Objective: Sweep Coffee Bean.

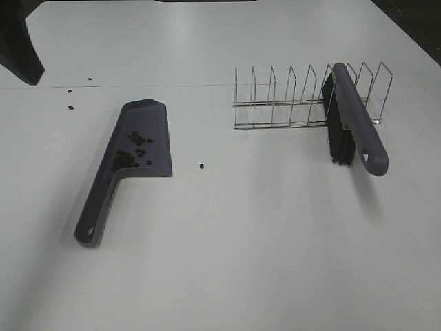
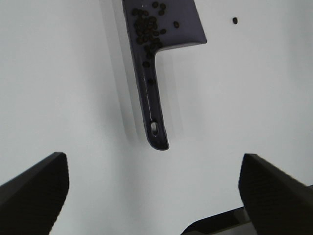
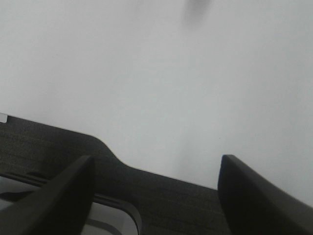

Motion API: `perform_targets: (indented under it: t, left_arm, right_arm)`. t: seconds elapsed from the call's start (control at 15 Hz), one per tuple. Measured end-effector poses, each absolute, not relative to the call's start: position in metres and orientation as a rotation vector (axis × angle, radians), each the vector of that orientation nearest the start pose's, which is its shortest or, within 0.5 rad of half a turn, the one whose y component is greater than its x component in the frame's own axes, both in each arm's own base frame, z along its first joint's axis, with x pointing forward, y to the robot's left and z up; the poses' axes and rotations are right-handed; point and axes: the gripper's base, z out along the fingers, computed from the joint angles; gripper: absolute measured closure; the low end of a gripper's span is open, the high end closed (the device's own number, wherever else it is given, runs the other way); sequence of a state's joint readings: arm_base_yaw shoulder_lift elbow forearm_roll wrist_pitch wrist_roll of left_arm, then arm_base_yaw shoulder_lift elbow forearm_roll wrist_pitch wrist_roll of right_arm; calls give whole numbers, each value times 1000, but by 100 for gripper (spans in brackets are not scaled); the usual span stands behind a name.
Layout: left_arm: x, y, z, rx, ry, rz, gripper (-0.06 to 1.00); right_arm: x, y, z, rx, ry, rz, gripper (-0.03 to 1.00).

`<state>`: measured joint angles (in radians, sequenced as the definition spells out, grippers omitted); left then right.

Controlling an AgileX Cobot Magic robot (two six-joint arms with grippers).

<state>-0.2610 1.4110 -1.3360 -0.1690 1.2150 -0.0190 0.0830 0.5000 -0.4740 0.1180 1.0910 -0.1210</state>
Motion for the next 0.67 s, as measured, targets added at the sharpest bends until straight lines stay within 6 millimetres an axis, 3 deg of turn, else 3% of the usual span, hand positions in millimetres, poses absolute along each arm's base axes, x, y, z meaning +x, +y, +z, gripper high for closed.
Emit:
perform_targets:
  t: [0.2, 0.4, 0.47, 0.53, 0.67]
  left_arm:
    - [225, -74, 359, 299, 2721, -293, 8]
    - [174, -57, 341, 300, 2695, -250, 8]
    - [166, -55, 340, 297, 2672, -250, 8]
    - [134, -46, 322, 280, 2581, -260, 8]
    - [113, -40, 310, 271, 2518, -265, 8]
  right_arm:
    - [55, 14, 257, -231, 2511, 139, 35]
    - [46, 13, 260, -230, 2452, 136, 35]
    - [44, 13, 260, -231, 2435, 135, 35]
    - [40, 13, 261, -230, 2410, 134, 35]
    - [37, 13, 262, -229, 2383, 134, 35]
